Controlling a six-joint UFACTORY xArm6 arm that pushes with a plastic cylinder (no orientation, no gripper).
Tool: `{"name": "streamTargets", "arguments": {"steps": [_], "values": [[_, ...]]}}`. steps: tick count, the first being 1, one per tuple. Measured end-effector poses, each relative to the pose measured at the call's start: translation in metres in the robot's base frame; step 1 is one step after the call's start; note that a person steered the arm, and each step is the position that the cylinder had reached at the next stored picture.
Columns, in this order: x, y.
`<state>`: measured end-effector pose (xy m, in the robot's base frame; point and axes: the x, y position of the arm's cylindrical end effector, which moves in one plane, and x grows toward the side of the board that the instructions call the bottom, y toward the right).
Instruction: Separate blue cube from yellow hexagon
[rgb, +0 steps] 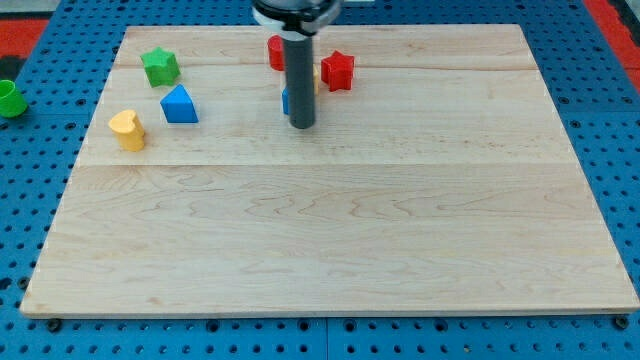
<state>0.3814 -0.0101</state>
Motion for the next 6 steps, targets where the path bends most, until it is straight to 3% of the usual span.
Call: {"name": "streamTargets", "arguments": {"steps": [3,6], "values": [[-0.004,0.022],[-0.004,-0.027]]}}
